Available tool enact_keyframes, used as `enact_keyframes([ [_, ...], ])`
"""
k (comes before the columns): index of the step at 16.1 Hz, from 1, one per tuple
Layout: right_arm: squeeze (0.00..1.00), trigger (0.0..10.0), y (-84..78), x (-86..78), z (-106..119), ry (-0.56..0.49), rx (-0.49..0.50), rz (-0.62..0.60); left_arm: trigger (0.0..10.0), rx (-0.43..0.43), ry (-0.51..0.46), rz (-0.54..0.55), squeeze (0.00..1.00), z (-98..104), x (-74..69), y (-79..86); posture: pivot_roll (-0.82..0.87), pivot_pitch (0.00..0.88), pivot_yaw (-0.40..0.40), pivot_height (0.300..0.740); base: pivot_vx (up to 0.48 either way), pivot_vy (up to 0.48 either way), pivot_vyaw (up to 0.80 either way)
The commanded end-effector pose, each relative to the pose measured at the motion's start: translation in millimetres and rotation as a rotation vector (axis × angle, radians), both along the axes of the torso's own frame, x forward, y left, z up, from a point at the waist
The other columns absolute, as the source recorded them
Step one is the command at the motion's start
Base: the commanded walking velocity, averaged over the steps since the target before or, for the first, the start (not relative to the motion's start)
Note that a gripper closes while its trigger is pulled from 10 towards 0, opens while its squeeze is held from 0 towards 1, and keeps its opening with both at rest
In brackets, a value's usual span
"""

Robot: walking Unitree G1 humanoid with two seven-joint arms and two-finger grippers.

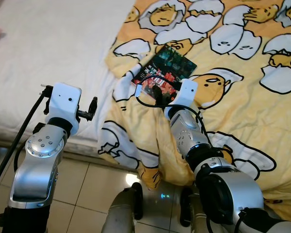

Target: Clean up the room

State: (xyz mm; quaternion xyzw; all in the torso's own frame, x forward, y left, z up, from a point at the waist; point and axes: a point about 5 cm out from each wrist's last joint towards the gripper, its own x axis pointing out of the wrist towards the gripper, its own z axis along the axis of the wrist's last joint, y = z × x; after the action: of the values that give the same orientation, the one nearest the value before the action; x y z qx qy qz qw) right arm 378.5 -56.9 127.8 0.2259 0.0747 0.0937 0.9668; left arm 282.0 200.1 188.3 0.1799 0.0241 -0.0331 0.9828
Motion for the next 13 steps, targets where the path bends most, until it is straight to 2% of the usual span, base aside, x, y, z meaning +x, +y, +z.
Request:
enact_keyframes([
  [1,0.00,10.0,32.7,-17.6,-20,0.092,0.068,0.088,10.0,0.012,0.005,0.016,0.00,0,-4.4,4.2,0.17,0.322,0.125,0.723,0.000,0.000,0.00],
  [2,0.00,10.0,39.9,-21.2,-21,0.089,0.070,0.120,10.0,0.010,0.006,0.018,0.00,-1,-4.5,4.5,0.17,0.322,0.125,0.723,0.000,0.000,0.00],
  [5,0.00,10.0,87.1,-47.1,-24,0.027,0.070,0.371,10.0,0.005,0.012,0.026,0.00,-3,-3.6,5.5,0.16,0.305,0.115,0.723,0.000,0.000,0.00],
  [8,0.00,10.0,139.2,-75.7,7,-0.135,0.190,0.697,10.0,-0.005,0.028,0.055,0.00,-8,-1.4,10.0,0.14,0.307,0.115,0.723,0.000,0.000,0.00],
  [10,0.00,10.0,144.2,-82.2,13,-0.175,0.219,0.768,10.0,-0.013,0.034,0.088,0.00,-10,0.0,15.4,0.13,0.309,0.109,0.723,0.000,0.000,0.00],
  [12,0.00,10.0,104.8,-60.9,2,-0.158,0.128,0.578,10.0,-0.019,0.023,0.124,0.00,-9,2.7,22.3,0.12,0.312,0.103,0.723,0.000,0.000,0.00],
  [13,0.00,10.0,90.9,-53.9,0,-0.172,0.073,0.503,10.0,-0.023,0.019,0.122,0.00,-8,3.4,22.2,0.11,0.313,0.103,0.723,0.000,0.000,0.00],
])
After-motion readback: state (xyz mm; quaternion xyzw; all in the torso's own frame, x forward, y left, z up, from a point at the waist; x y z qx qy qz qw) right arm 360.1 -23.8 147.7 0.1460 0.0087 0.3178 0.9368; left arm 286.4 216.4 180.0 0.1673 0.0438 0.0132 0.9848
